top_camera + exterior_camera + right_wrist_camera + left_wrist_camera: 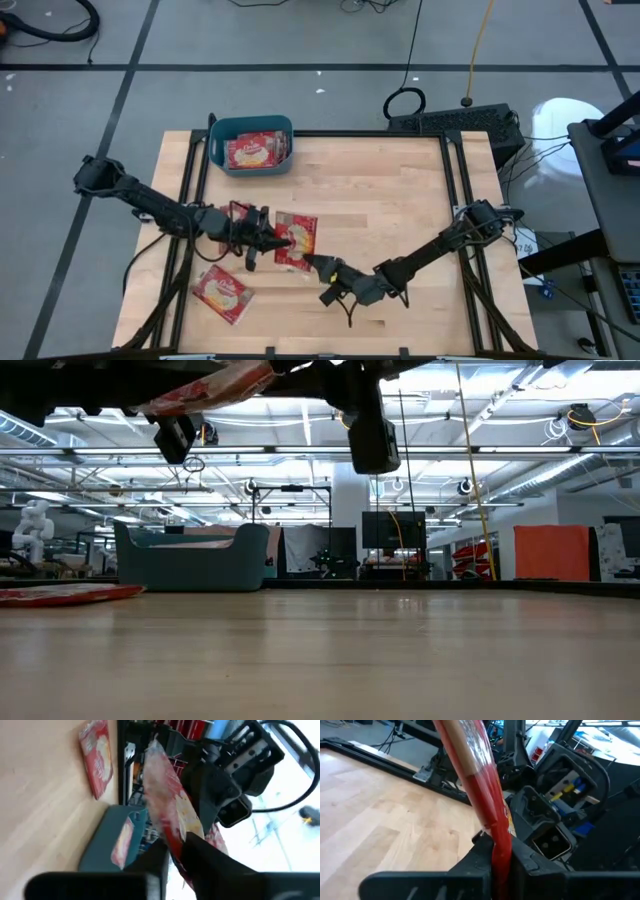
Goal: Sort popcorn bags into baskets
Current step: Put the red popcorn bag into the blue bin
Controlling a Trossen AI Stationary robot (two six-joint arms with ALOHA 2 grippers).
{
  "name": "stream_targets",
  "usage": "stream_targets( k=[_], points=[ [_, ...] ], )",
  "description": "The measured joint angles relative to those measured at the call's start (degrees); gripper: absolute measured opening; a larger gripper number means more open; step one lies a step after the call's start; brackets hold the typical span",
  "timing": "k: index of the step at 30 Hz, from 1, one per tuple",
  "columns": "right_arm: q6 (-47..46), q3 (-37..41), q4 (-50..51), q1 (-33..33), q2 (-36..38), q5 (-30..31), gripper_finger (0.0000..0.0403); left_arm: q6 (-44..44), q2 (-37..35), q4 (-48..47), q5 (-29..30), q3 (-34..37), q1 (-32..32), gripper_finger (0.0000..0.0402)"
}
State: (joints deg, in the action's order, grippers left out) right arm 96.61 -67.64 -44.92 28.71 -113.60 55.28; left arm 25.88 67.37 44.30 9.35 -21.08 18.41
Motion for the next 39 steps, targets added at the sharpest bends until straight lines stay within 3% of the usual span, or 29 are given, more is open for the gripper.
stream_targets(
  k=[5, 10, 17, 24, 29, 33, 39],
  points=[
    [-5.1, 0.0, -0.1, 0.0, 0.0, -0.1, 0.0120, 0.9, 0.0, 1.1, -6.1, 0.0, -2.2, 0.0048],
    [-11.4, 0.0, -0.2, 0.8, 0.0, -0.2, 0.0193, 1.6, -1.4, 0.7, -12.7, 0.0, -5.3, 0.0025],
    [-27.6, 0.0, 0.7, 1.7, 0.0, -0.1, 0.0255, 0.4, -10.0, -6.4, -20.2, -0.5, -12.2, 0.0025],
    [-48.8, 1.1, 1.5, 1.7, 0.0, -0.1, 0.0263, -7.5, -18.1, -35.4, -20.0, -10.2, -18.8, 0.0033],
    [-64.9, 3.3, 1.4, 1.4, 0.0, -0.1, 0.0253, -18.9, -18.1, -56.5, -18.1, -20.7, -23.7, 0.0019],
    [-72.1, 5.3, 1.5, 1.3, 0.0, -0.1, 0.0248, -27.1, -17.5, -65.3, -12.8, -27.0, -26.8, 0.0032],
    [-75.4, 7.9, 1.0, 1.2, 0.0, -0.1, 0.0243, -35.5, -17.3, -75.3, -7.8, -35.1, -32.0, 0.0032]
  ],
)
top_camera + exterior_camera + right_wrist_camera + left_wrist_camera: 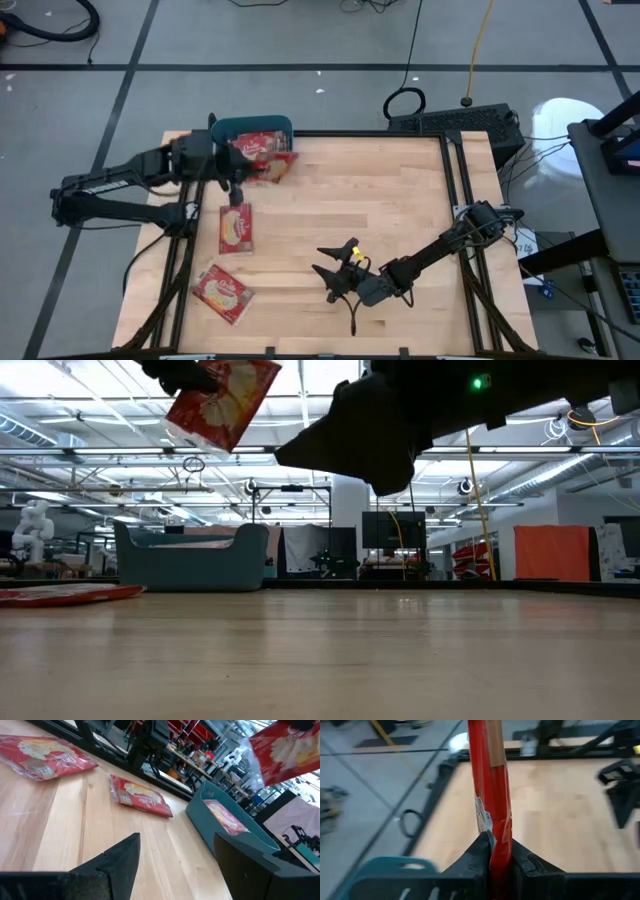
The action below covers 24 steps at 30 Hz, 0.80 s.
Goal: Sort popcorn bags into baskets
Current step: Put the red popcorn bag into the blue bin
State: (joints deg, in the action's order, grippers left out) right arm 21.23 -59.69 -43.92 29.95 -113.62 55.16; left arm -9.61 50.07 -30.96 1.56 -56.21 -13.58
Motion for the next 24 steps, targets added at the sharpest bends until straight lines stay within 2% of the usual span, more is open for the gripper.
stream_targets(
  k=[5, 10, 16, 24],
  points=[
    [-0.6, 1.9, -3.4, -0.1, 0.0, -1.3, 0.0242, -6.8, 4.1, -10.6, 1.6, -8.0, -5.6, 0.0018],
    [-0.3, 2.9, -5.8, -0.8, 0.0, -6.2, 0.0242, -18.1, 10.9, -19.8, 2.5, -14.1, -12.0, 0.0041],
    [-0.5, 3.0, -5.6, -2.1, 0.0, -7.4, 0.0242, -28.7, 18.5, -20.3, 7.5, -14.9, -19.3, 0.0046],
    [-1.0, 3.0, -5.6, -2.4, 0.0, -7.5, 0.0242, -33.6, 26.3, -22.7, 10.7, -14.9, -26.6, 0.0027]
  ],
)
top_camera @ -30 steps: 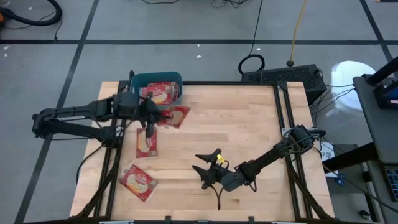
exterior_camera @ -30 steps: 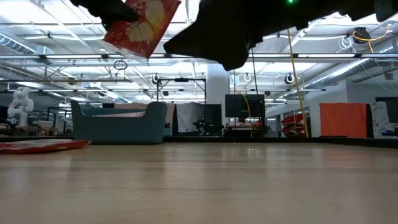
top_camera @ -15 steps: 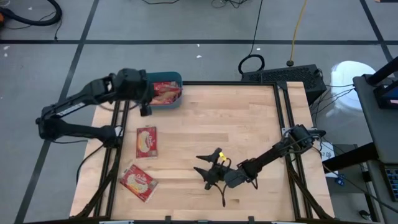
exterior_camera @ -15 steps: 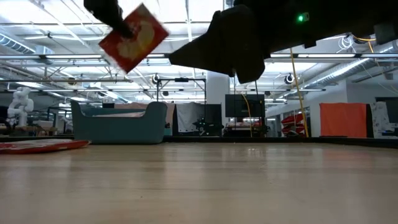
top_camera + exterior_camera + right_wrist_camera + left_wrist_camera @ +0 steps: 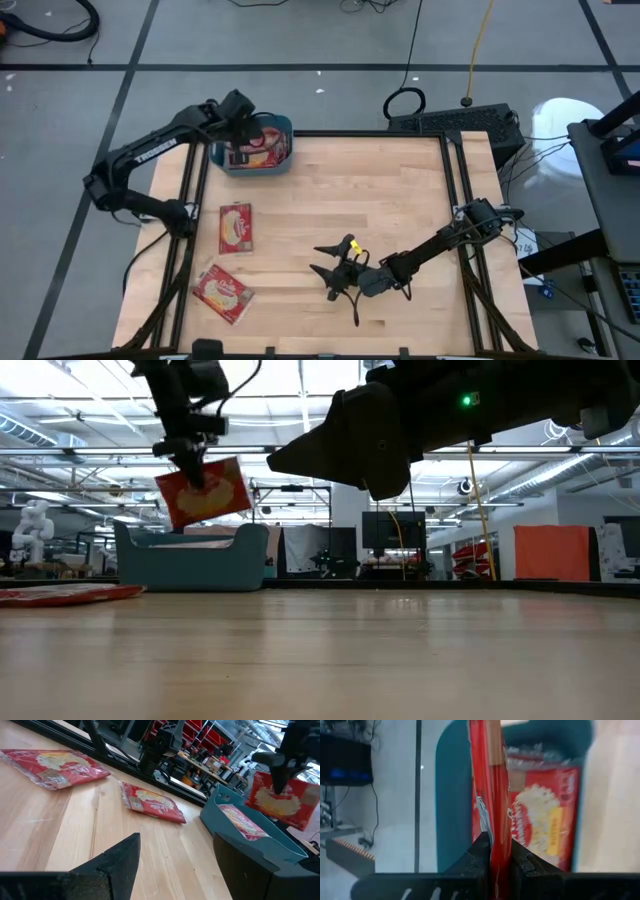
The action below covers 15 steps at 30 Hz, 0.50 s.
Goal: Sort popcorn bags into baskets
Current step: Put the red popcorn bag into the blue bin
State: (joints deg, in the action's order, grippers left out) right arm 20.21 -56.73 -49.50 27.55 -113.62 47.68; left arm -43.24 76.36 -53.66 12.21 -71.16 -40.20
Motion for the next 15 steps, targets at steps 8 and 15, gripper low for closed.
stream_targets(
  k=[8, 15],
  points=[
    [0.0, 0.1, 0.0, -0.1, 0.0, 0.0, 0.0242, -0.3, 1.3, -3.6, 3.7, 0.0, -1.7, 0.0038],
    [-3.1, 1.8, 0.0, -0.5, 0.0, 0.0, 0.0242, -1.6, 1.4, -7.1, 3.9, 0.0, -0.7, 0.0029]
  ],
)
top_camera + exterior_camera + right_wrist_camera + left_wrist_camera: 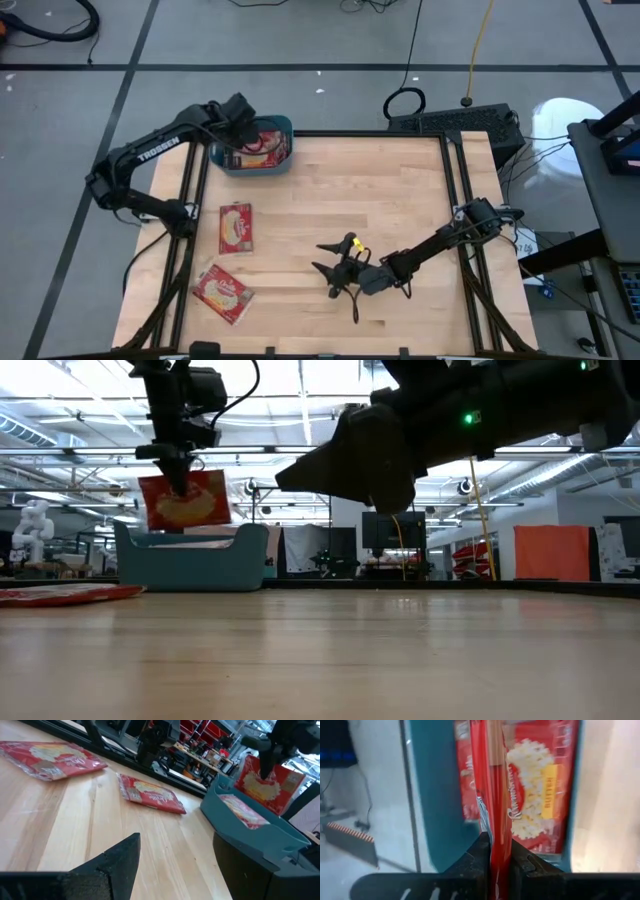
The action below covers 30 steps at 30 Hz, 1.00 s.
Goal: Sort popcorn bags into baskets
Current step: Put the red popcorn bag into the blue bin
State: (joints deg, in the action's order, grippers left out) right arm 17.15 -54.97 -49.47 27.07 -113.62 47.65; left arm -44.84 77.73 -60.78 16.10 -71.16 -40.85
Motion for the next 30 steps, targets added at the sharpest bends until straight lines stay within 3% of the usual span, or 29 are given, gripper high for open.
stream_targets(
  k=[9, 20, 30],
  points=[
    [-0.1, 0.2, -0.4, 0.0, 0.0, 0.0, 0.0242, -5.7, 1.3, -0.7, -6.9, 0.0, -2.2, 0.0025],
    [0.0, 0.2, -0.4, 0.0, 0.0, 0.0, 0.0242, -9.1, 5.6, -0.5, -7.2, 0.0, -6.9, 0.0034],
    [0.0, 0.2, -0.4, -0.1, 0.0, 0.0, 0.0242, -5.6, 6.3, 4.2, -7.1, 0.0, -7.7, 0.0037]
  ],
)
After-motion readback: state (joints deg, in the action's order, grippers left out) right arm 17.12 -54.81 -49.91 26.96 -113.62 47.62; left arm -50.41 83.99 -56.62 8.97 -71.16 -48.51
